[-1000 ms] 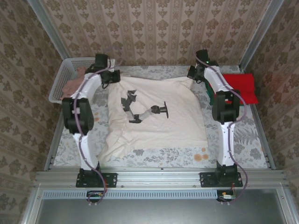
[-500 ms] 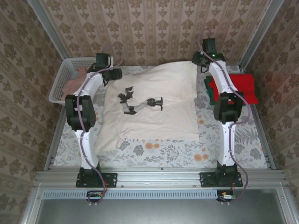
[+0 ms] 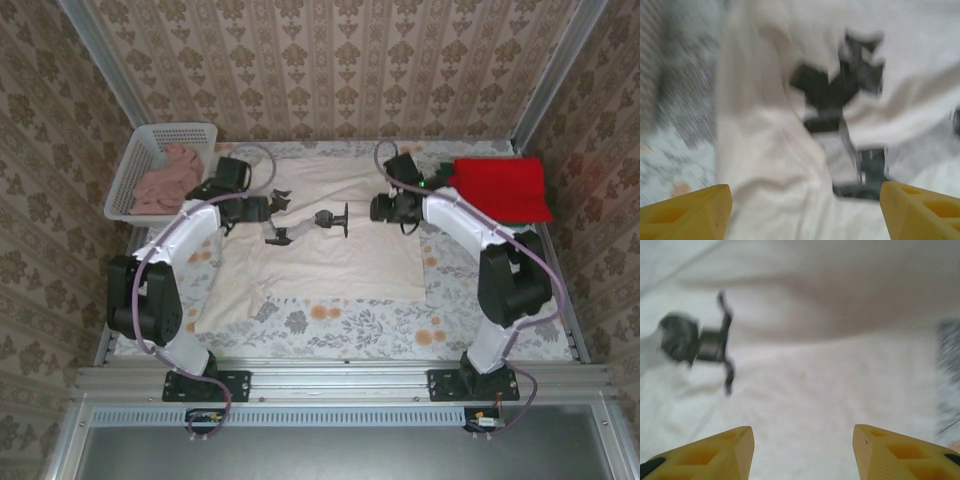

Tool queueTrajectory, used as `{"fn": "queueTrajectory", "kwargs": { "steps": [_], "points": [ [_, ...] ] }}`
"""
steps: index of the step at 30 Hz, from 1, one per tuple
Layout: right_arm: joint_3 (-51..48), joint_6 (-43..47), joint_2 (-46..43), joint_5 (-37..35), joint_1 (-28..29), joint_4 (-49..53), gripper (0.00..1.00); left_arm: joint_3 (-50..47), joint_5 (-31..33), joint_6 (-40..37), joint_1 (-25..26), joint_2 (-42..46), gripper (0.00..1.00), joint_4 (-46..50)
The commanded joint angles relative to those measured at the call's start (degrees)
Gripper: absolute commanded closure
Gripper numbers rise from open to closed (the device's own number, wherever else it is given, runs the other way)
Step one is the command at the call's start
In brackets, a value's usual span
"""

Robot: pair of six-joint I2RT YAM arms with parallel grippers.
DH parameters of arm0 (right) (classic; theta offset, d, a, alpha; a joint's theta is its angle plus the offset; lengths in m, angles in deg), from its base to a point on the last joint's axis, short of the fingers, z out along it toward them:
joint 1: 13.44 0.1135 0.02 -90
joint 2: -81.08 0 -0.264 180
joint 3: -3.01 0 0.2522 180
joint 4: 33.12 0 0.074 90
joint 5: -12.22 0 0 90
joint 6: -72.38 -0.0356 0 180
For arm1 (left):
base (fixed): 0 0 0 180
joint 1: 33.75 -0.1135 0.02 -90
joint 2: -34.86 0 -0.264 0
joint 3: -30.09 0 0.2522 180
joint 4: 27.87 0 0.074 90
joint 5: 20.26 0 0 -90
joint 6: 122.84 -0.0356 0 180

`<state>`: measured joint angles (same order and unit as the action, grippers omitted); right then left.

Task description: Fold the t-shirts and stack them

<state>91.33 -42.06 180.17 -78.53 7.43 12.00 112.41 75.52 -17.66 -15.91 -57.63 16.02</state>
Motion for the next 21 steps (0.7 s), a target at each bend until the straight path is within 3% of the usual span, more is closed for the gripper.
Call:
{"fn": "queueTrajectory", "kwargs": {
  "steps": [1,5,8,12,18,21],
  "points": [
    [-11.39,-6.38,-1.22,2.47,1.59,-9.18,0.44,-6.70,2.13,4.92,1.00,-0.75,0.21,3.80],
    [-20.86,-10.89,-3.96,1.27,4.16,-10.78,0.46,-10.57,3.02,6.87,1.66,-2.28,0.21,3.81],
    [-24.45,-12.60,-4.60,1.05,4.19,-10.60,0.48,-10.59,5.36,7.55,1.55,-5.25,0.27,4.46],
    [-27.79,-14.18,-6.59,-1.31,2.74,-8.47,0.52,-10.52,7.28,8.10,-0.61,-4.38,0.69,6.17],
    [-32.15,-14.04,-11.34,0.99,-1.20,-8.31,0.55,-14.38,5.39,7.98,-7.38,3.11,0.90,6.00],
    [-32.40,-14.05,-13.57,-0.34,-1.59,-6.83,0.55,-16.82,4.44,8.35,-11.48,7.24,0.91,6.17]
  ]
}}
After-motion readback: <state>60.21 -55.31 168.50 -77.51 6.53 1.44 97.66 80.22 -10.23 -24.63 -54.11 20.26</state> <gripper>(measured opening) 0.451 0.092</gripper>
